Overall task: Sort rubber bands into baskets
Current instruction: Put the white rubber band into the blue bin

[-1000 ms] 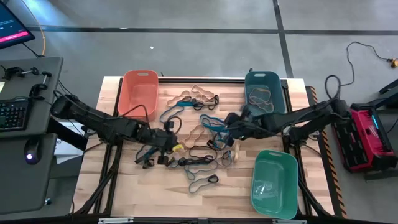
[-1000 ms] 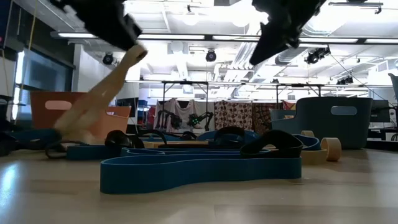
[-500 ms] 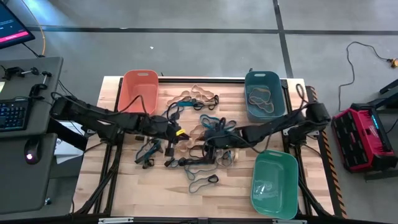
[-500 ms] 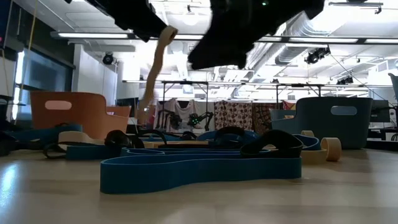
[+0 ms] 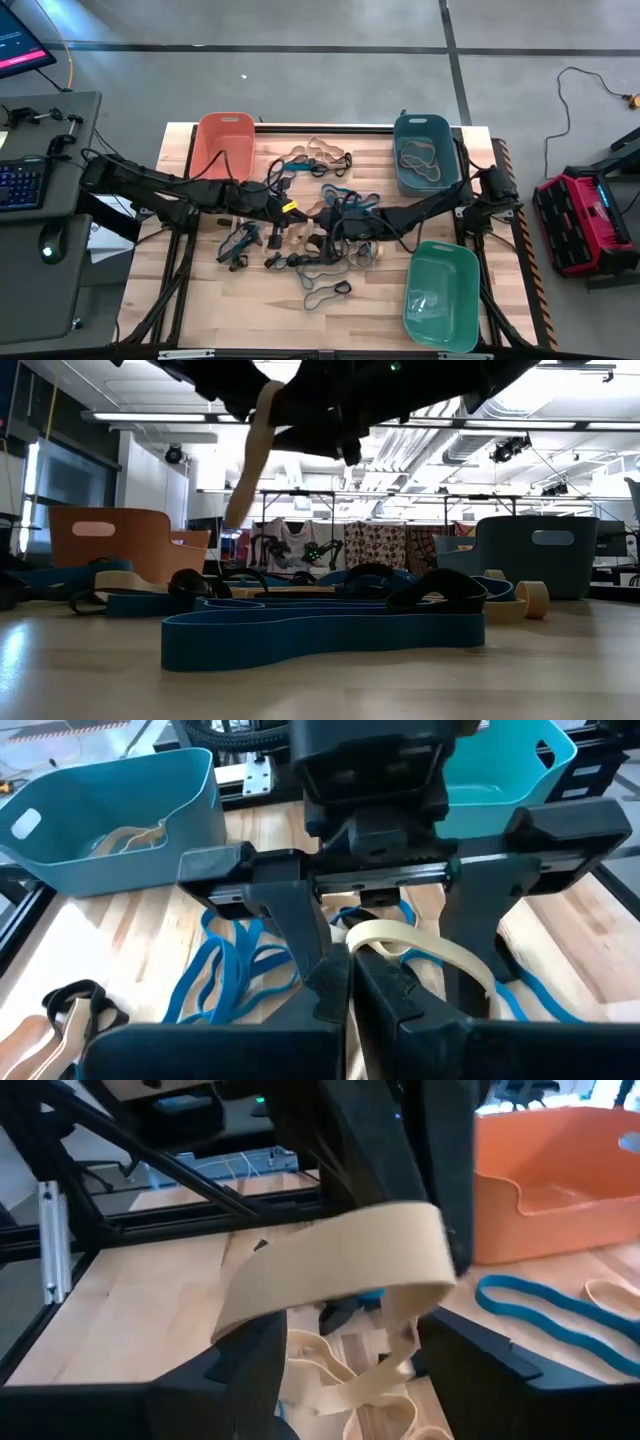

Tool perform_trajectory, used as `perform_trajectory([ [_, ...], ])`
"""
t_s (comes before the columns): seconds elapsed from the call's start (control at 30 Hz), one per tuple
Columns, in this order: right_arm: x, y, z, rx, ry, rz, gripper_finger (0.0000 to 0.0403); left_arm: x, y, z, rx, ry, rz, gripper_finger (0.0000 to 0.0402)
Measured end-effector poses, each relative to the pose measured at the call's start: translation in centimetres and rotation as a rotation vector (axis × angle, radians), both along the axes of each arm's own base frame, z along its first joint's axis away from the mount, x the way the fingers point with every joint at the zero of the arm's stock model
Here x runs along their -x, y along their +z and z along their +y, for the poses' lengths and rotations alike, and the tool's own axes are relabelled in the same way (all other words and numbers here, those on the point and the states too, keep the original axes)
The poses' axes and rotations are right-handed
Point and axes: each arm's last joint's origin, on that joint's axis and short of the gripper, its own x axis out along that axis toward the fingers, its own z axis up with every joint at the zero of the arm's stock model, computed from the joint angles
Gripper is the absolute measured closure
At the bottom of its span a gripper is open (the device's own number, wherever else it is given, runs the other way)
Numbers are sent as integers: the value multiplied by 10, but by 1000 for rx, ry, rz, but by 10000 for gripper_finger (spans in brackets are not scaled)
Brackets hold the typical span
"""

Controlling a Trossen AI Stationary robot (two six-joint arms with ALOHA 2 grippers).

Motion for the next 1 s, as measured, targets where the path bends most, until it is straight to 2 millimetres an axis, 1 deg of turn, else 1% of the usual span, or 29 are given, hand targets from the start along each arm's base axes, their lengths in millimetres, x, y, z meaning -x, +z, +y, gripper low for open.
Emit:
perform_trajectory([
  [0.1, 0, 1, 0, 14, 6, -7, 207, -1, 1, 0, 8, -6, -15, 401],
  [0.17, 0, 1, -1, 17, -5, -7, 234, -1, 2, -1, 17, -22, -25, 401],
  [0.27, 0, 1, -1, 19, -12, -8, 298, -1, 3, -2, 31, -36, -33, 401],
  [0.37, 0, 1, -1, 35, -13, -8, 376, -1, 3, -2, 36, -37, -33, 392],
  [0.4, 0, 1, -1, 47, -24, -7, 389, -1, 3, -2, 40, -35, -33, 387],
  [0.53, 1, -1, -1, 57, -47, 14, 383, -1, 3, -2, 29, -41, -32, 359],
  [0.67, 1, -3, -2, 63, -56, 35, 399, -1, 3, -2, 8, -57, -33, 322],
  [0.77, 5, -3, -3, 75, -83, 74, 397, -1, 3, -2, -4, -63, -33, 296],
  [0.9, 15, 8, -7, 95, -159, 118, 401, -1, 2, -2, -16, -69, -44, 268],
  [1.0, 24, 18, -11, 121, -205, 152, 401, 1, -5, -1, -14, -69, -86, 253],
])
